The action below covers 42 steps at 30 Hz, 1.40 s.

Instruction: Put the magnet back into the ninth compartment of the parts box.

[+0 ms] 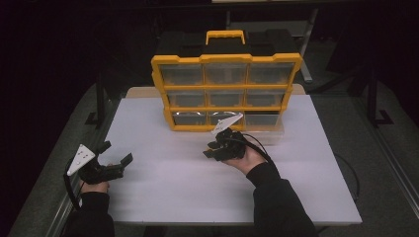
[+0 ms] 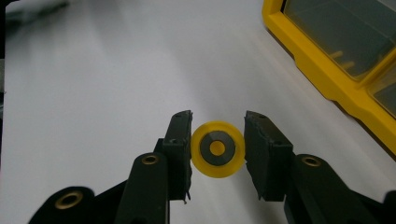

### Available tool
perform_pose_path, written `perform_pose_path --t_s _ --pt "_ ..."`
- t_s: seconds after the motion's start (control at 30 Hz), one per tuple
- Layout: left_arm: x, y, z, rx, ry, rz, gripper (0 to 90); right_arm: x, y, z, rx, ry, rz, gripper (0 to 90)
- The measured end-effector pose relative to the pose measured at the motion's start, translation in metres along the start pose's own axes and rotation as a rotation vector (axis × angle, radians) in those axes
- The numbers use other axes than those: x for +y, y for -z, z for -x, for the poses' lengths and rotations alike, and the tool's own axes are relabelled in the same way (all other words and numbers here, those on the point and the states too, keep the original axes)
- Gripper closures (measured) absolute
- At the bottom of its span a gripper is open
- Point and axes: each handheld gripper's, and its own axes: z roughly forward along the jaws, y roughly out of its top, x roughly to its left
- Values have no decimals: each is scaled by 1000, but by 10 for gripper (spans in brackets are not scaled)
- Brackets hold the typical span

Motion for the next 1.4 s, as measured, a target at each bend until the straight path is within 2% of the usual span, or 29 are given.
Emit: perform_pose_path --t_s 0.67,1.07,1.4 --pt "0 1 -1 -1 10 9 0 6 32 15 -63 -16 21 610" --pt "0 1 -2 2 20 13 0 8 43 22 -92 -24 23 610" --pt "0 1 -2 4 19 16 0 8 54 31 -118 -48 25 610"
